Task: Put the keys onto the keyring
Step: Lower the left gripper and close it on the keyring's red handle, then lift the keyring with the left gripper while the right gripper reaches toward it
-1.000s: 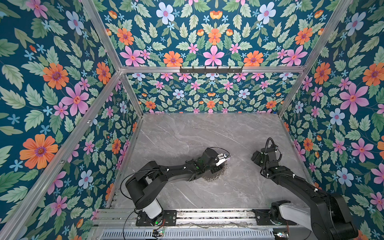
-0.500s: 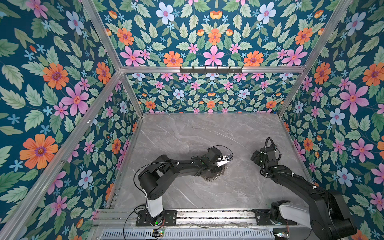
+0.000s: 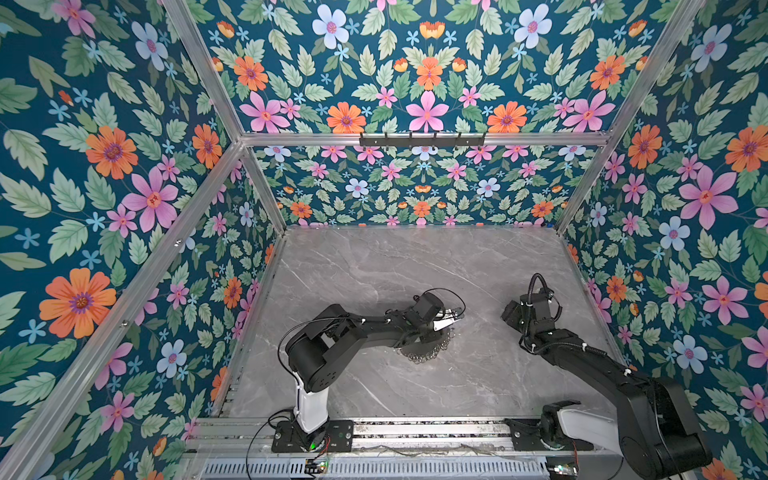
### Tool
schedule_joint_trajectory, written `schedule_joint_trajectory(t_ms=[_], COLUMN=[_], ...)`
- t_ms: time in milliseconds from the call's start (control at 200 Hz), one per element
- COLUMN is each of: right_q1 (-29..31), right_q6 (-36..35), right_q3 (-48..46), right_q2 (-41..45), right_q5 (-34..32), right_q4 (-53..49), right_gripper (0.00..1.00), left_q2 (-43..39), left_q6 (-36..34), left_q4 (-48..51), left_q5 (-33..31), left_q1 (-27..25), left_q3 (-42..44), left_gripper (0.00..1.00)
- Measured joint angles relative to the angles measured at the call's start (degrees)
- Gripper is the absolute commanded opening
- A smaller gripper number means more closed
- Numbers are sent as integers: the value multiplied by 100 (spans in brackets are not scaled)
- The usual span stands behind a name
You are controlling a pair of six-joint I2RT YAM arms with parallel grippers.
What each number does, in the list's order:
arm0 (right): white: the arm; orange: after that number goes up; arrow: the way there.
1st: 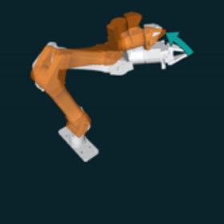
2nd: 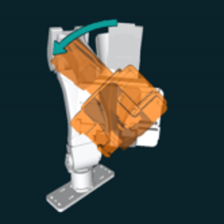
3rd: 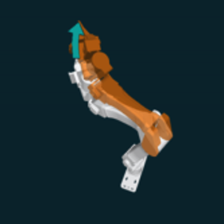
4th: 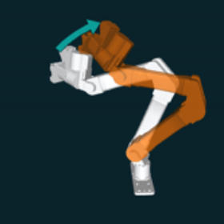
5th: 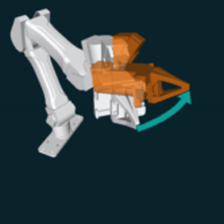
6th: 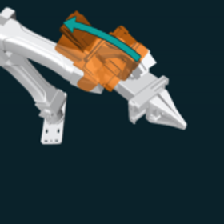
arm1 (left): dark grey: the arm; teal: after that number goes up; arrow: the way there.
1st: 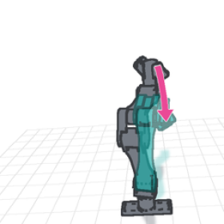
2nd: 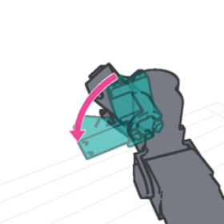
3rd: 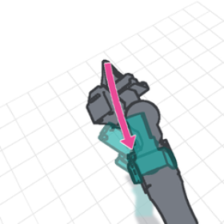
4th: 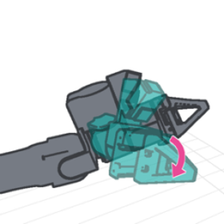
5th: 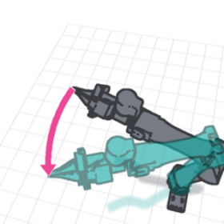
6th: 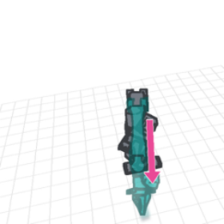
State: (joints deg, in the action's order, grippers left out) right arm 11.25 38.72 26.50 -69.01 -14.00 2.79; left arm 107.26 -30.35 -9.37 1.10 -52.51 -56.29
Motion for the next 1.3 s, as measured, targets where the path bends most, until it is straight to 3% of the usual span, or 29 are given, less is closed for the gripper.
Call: schedule_joint_trajectory(t_ms=[165,440,605,905,1040,1085,1300], right_q1=[0,0,0,0,0,0,-2], right_q6=[0,-2,-4,-17,-85,-133,-85], right_q3=[4,24,24,-81,-55,28,1075], right_q2=[-24,-13,4,101,374,483,1130], right_q5=[0,0,-11,-120,-114,-83,761], right_q4=[2,0,0,44,22,-42,-955], right_gripper=[84,84,84,82,64,63,63], left_q2=[122,229,229,-374,-1283,-1580,-2710], left_q6=[2,4,83,365,645,699,909], left_q4=[-4,46,85,431,468,400,192], left_q5=[0,9,28,74,420,570,1252], left_q1=[11,28,59,216,221,221,238], left_q3=[-136,-267,-267,-264,-46,107,693], left_gripper=[39,25,0,0,0,0,0])
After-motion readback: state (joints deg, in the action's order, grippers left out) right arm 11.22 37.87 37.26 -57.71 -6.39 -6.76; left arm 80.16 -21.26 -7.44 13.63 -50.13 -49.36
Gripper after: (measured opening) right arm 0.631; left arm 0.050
